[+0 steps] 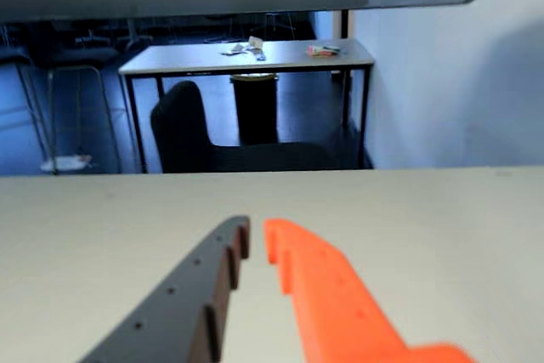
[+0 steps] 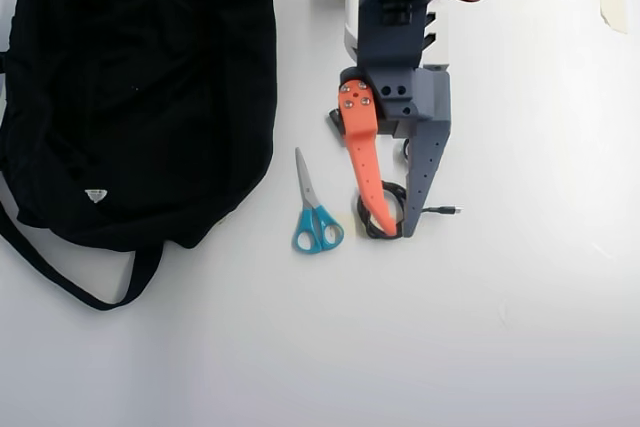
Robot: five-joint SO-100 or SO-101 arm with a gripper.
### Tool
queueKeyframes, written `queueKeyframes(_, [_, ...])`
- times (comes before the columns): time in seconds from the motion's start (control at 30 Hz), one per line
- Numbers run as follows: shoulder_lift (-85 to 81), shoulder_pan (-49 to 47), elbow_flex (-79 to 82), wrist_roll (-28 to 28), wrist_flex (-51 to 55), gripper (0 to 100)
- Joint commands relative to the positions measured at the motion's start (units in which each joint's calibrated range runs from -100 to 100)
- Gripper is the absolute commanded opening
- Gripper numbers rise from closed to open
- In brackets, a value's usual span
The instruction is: Put the green marker into the black bag
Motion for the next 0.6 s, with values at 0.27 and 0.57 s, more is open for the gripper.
queueKeyframes(0.27, [-1.6,0.9,0.6,1.5,0.3,2])
queueKeyframes(0.57, [-4.9,0.4,3.2,1.1,2.2,2])
